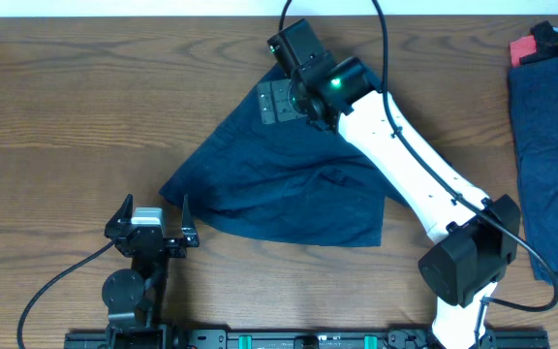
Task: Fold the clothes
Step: 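Release the jeans and retract the right gripper to the upper right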
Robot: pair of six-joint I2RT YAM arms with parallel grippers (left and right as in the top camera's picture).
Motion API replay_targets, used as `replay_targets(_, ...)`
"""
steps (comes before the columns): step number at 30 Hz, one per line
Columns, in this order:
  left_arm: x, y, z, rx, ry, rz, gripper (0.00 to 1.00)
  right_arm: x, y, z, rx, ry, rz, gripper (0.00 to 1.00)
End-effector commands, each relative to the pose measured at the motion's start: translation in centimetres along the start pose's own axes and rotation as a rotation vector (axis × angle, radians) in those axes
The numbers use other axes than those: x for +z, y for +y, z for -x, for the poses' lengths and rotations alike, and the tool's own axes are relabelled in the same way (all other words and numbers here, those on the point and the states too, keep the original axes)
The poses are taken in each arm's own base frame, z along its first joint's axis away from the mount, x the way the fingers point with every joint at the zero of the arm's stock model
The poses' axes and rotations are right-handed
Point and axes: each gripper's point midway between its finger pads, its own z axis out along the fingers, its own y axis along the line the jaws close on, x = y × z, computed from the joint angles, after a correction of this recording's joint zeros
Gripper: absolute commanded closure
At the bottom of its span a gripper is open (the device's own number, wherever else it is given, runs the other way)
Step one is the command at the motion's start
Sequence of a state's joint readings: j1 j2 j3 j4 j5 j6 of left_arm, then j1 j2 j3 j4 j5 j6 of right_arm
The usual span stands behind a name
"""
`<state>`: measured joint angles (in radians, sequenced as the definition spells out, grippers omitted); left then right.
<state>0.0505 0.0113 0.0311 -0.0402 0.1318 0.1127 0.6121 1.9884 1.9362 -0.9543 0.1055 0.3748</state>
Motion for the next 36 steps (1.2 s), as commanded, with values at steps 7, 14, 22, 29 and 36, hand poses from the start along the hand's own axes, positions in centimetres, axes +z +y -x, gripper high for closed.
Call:
replay_targets(7, 0.2, -0.3, -1.6, 0.011, 0.040, -0.017, 0.02, -0.8, -1.8, 1.1, 0.023, -0.026, -0.023, 0.01)
replay_targets(14, 0.2, -0.3, -1.6, 0.011, 0.040, -0.017, 0.02, -0.8, -2.3, 1.1, 0.030, -0.019, -0.031, 0.01)
replay_targets(22, 0.2, -0.3, -1.6, 0.011, 0.040, -0.017, 0.02, -0.8, -3.2, 1.1, 0.022, -0.023, -0.076, 0.01)
replay_targets(29, 0.2, -0.3, -1.6, 0.011, 0.040, -0.017, 0.02, -0.9, -5.2, 1.5, 0.034, -0.039, -0.157, 0.01)
replay_targets(36, 0.2, -0.3, -1.6, 0.011, 0.040, -0.017, 0.02, -0.9, -8.4, 1.9, 0.088, -0.032, -0.191, 0.01)
